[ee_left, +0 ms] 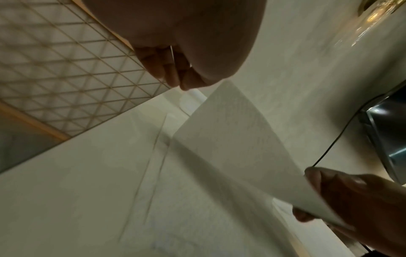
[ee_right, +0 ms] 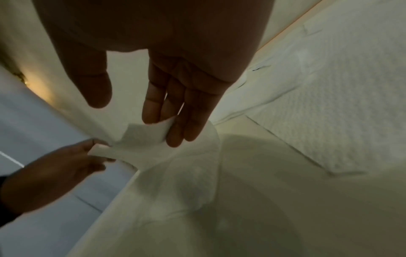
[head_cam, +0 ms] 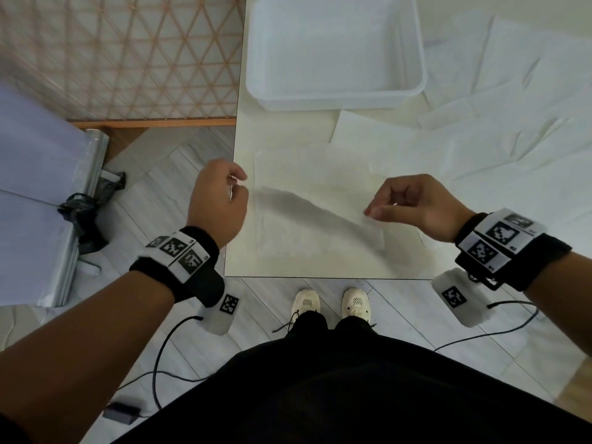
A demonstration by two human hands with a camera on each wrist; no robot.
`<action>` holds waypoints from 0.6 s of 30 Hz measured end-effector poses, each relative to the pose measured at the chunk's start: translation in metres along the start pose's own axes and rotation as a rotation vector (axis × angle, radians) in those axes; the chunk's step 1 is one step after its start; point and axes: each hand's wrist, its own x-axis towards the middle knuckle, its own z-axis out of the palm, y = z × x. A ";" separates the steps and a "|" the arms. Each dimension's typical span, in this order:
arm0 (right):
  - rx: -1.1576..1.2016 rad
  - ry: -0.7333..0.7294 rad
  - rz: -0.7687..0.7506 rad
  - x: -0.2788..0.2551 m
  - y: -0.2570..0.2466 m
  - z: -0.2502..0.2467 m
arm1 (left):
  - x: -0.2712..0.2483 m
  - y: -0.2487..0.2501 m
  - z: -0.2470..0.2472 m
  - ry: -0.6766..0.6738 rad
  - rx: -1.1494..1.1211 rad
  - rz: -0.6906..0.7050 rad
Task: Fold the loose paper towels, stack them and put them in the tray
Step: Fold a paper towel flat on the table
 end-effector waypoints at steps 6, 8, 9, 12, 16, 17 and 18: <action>-0.170 0.000 0.051 -0.003 0.007 0.008 | 0.004 0.019 0.010 -0.146 0.046 0.239; -0.234 -0.007 0.071 -0.001 0.007 0.008 | -0.002 0.018 0.020 -0.347 0.148 0.312; -0.283 -0.008 0.080 -0.001 0.006 0.008 | -0.005 0.016 0.025 -0.439 0.200 0.339; -0.462 0.017 0.083 -0.001 -0.001 0.006 | -0.013 0.009 0.038 -0.608 0.337 0.356; -0.604 0.166 -0.072 0.006 -0.009 0.012 | -0.016 0.007 0.043 -0.666 0.420 0.334; -0.631 0.164 -0.153 0.010 -0.009 0.017 | -0.016 0.009 0.044 -0.654 0.407 0.350; -0.670 0.132 -0.233 0.015 -0.009 0.023 | -0.017 0.013 0.045 -0.642 0.390 0.372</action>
